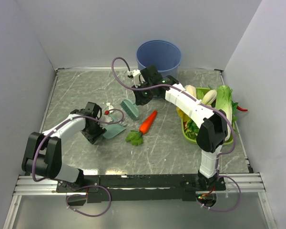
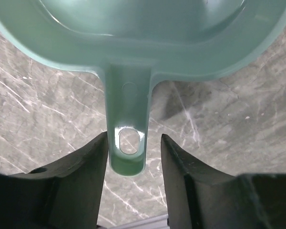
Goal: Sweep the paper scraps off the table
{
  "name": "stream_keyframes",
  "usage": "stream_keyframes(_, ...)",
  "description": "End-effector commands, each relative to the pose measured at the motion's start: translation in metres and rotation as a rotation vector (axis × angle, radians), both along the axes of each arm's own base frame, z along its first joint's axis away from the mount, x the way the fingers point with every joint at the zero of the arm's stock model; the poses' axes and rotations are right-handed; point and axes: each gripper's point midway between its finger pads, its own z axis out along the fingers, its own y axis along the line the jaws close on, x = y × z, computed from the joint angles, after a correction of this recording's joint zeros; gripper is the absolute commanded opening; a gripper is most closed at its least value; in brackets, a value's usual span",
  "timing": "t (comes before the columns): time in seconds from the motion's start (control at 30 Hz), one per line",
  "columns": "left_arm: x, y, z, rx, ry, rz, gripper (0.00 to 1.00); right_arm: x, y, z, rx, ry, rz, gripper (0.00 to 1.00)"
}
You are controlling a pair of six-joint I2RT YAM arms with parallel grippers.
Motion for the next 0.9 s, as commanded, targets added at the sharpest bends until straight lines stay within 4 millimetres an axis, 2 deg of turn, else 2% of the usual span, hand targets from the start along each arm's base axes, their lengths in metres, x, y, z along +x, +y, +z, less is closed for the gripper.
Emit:
stream_keyframes(0.0,0.004,-0.008,0.001,-0.044,-0.052,-0.019,0.52,0.005,-0.007,0.01,-0.009,-0.045,-0.018,0.0)
stream_keyframes(0.07,0.002,-0.009,-0.001,-0.053,-0.041,-0.016,0.49,0.003,-0.012,0.008,-0.023,-0.045,-0.037,0.0)
stream_keyframes(0.23,-0.001,-0.013,0.006,-0.075,-0.019,0.012,0.28,0.0,-0.015,-0.016,-0.057,0.01,-0.077,0.0)
stream_keyframes(0.4,0.001,-0.006,0.016,-0.036,-0.018,0.04,0.14,0.001,0.003,-0.03,-0.031,0.077,-0.073,0.0)
stream_keyframes(0.47,-0.003,-0.005,0.021,-0.029,-0.001,0.03,0.07,-0.003,0.013,-0.029,-0.01,0.094,-0.058,0.0)
stream_keyframes(0.5,-0.003,0.002,0.022,0.013,0.0,0.032,0.05,-0.004,0.019,-0.028,-0.002,0.093,-0.047,0.0)
stream_keyframes(0.57,-0.009,0.01,0.025,0.056,0.036,0.021,0.01,-0.008,0.028,-0.026,0.012,0.104,-0.047,0.0)
stream_keyframes(0.7,-0.011,0.022,0.031,0.126,0.039,-0.013,0.01,-0.017,0.041,-0.024,0.044,0.132,-0.027,0.0)
stream_keyframes(0.87,-0.011,0.014,0.023,0.119,0.063,-0.044,0.01,-0.036,0.059,-0.019,0.101,0.191,0.017,0.0)
